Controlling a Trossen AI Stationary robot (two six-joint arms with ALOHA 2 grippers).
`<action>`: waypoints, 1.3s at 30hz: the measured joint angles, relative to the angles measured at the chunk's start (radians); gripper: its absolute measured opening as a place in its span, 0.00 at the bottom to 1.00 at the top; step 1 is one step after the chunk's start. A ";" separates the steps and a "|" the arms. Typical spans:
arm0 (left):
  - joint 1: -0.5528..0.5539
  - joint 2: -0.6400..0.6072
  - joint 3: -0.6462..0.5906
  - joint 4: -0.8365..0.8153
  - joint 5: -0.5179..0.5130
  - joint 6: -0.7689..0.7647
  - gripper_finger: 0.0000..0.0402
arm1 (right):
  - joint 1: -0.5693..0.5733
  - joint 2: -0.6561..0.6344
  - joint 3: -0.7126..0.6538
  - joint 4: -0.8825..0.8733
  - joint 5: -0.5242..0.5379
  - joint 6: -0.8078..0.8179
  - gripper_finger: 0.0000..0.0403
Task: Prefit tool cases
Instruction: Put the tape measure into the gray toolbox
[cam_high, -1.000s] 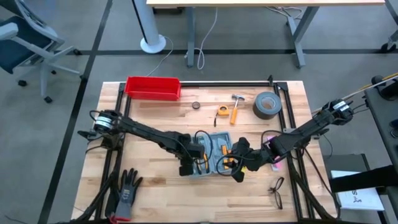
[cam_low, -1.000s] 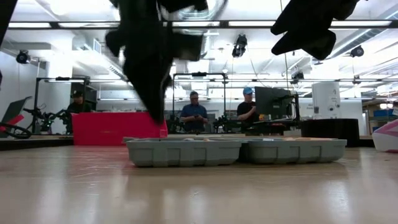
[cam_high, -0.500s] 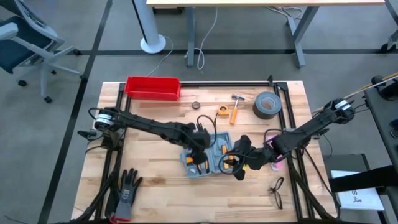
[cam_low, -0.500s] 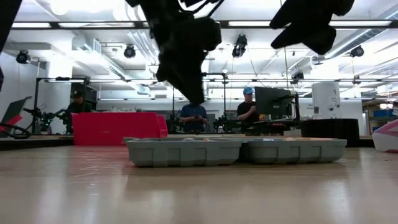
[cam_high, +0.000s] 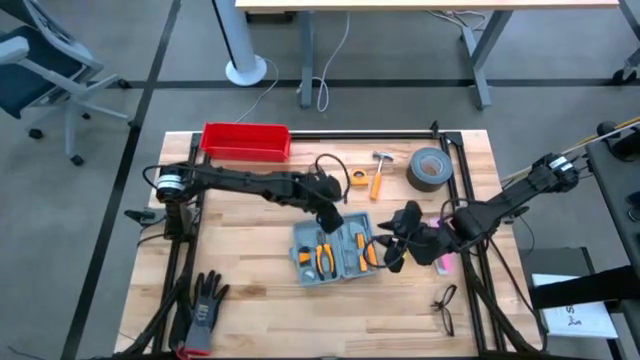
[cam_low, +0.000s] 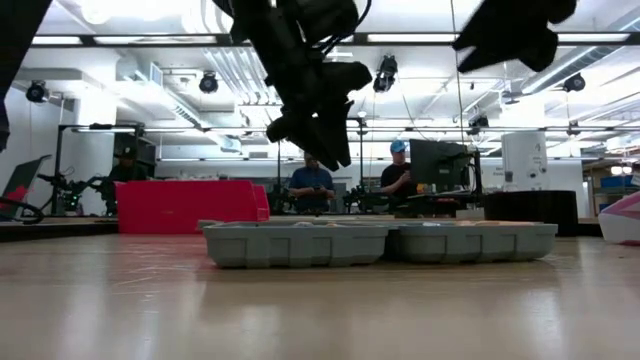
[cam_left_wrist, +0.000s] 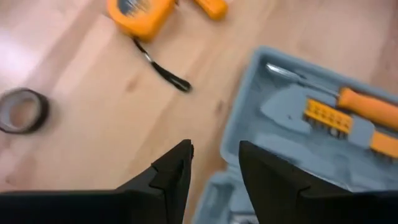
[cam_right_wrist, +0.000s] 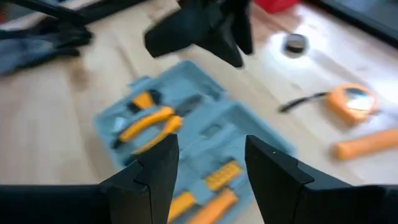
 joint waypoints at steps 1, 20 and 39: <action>0.010 0.000 0.000 0.008 0.001 0.008 0.36 | -0.005 -0.003 -0.002 -0.017 0.011 0.001 0.41; 0.149 0.044 0.000 0.120 0.037 0.186 0.38 | -0.345 -0.023 -0.092 -0.102 -0.022 -0.175 0.39; 0.243 0.221 0.247 0.087 0.248 0.269 0.41 | -0.413 -0.024 -0.089 0.074 -0.103 -0.235 0.38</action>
